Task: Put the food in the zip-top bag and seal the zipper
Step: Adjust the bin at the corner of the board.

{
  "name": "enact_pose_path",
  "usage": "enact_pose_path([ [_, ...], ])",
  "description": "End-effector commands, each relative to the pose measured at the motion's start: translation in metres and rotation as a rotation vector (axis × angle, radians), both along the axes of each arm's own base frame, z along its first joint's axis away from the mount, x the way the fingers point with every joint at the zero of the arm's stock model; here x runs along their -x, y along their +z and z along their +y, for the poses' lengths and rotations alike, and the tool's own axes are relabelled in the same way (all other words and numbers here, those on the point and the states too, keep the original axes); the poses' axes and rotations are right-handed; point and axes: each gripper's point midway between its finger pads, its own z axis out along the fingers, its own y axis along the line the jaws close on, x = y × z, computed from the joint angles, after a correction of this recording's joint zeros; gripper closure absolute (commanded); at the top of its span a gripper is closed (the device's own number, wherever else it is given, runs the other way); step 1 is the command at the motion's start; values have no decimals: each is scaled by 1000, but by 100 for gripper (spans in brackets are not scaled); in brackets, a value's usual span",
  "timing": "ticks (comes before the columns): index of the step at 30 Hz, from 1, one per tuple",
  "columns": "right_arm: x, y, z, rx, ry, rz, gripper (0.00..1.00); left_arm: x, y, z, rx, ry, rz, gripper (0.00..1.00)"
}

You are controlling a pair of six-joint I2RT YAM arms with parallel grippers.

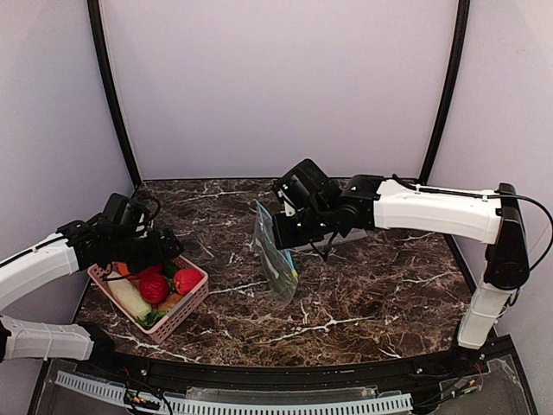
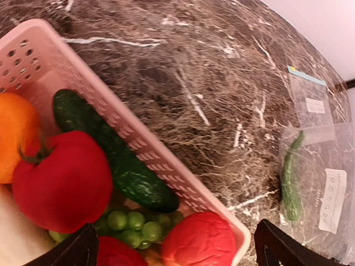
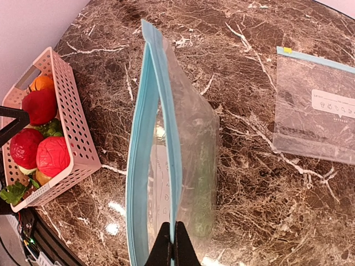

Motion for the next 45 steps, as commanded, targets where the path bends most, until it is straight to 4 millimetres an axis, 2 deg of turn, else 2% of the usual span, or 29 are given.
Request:
enact_pose_path([
  [1, -7, -2, -6, 5, -29, -17, 100, 18, -14, 52, -75, 216, 52, 2],
  [7, -7, -3, -8, 1, -33, -16, 100, 35, -14, 88, -114, 407, 48, 2],
  [17, -8, -4, -9, -1, -33, -15, 100, 54, -37, 113, -109, 542, 95, 7],
  [21, -8, -3, -8, -8, -30, -12, 100, 57, -51, 117, -111, 560, 147, 2],
  [26, -7, -3, -8, -12, -32, -11, 100, 62, -61, 127, -179, 586, 222, 2],
  [34, -7, -2, -7, -20, -29, -9, 100, 54, -71, 128, -221, 564, 233, 2],
  [40, -8, 0, -4, -25, -29, -9, 100, 33, -78, 112, -240, 405, 236, 11],
  [45, -8, 0, -2, -30, -27, -4, 100, 12, -70, 102, -264, 281, 176, 13],
])
